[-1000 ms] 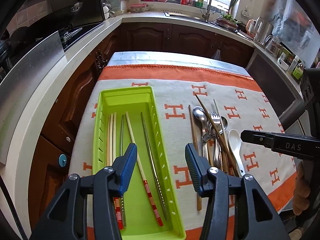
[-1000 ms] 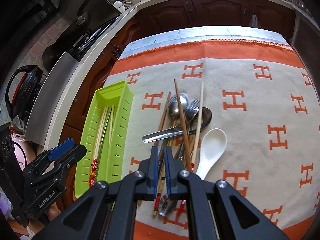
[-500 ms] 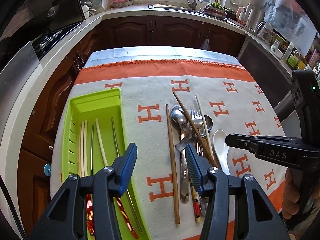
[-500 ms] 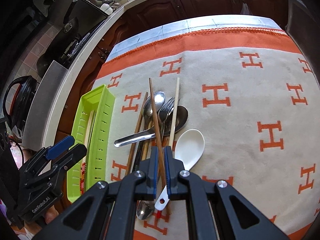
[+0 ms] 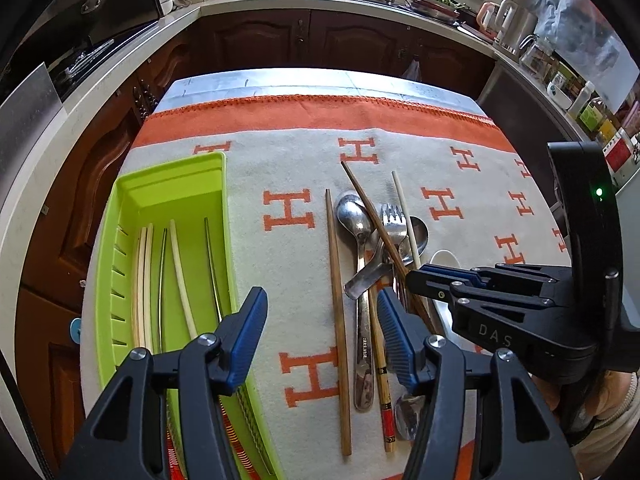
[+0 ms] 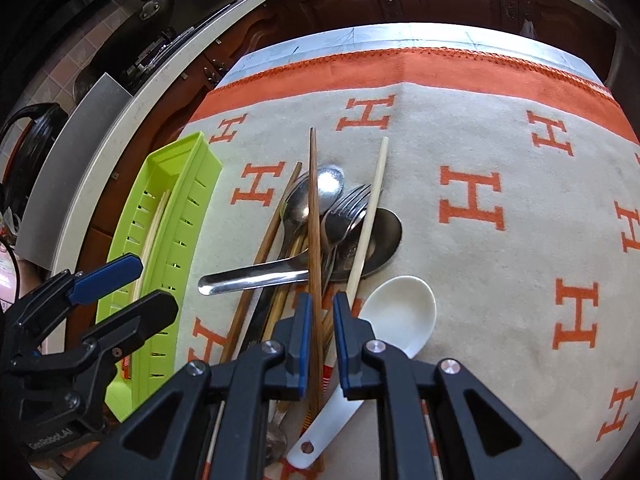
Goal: Organize utensils
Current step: 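Grasp a dark brown chopstick with the right tool while the left tool grasps another, then lower both brown chopsticks into the green tray and open both tools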
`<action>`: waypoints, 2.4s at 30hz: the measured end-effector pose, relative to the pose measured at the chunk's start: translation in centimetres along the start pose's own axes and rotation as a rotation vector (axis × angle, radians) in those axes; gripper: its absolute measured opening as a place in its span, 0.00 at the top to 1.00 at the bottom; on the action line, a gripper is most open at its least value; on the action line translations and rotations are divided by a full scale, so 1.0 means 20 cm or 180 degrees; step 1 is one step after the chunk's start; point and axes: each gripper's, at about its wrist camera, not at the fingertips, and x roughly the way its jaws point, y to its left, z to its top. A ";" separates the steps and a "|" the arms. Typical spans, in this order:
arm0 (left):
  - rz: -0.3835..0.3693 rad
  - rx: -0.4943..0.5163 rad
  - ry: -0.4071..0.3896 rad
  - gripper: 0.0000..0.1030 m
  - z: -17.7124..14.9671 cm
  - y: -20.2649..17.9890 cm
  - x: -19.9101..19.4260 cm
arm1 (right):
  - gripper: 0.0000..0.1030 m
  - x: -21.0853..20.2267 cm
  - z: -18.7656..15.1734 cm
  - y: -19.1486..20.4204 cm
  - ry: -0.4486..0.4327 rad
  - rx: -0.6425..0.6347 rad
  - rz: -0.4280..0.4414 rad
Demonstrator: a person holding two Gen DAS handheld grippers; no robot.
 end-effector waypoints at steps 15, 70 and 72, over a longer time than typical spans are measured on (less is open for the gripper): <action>-0.0009 0.0067 0.0012 0.68 0.21 0.05 0.15 | 0.93 0.01 -0.04 0.04 -0.0098 -0.0304 -0.0161; -0.0115 -0.0224 0.0011 0.96 -0.04 0.07 -0.11 | 0.93 -0.30 -0.12 0.03 -0.0415 0.0050 0.0386; -0.0090 -0.0251 -0.0073 0.96 -0.06 0.11 -0.19 | 0.93 -0.32 -0.12 0.08 -0.0413 0.0001 0.0388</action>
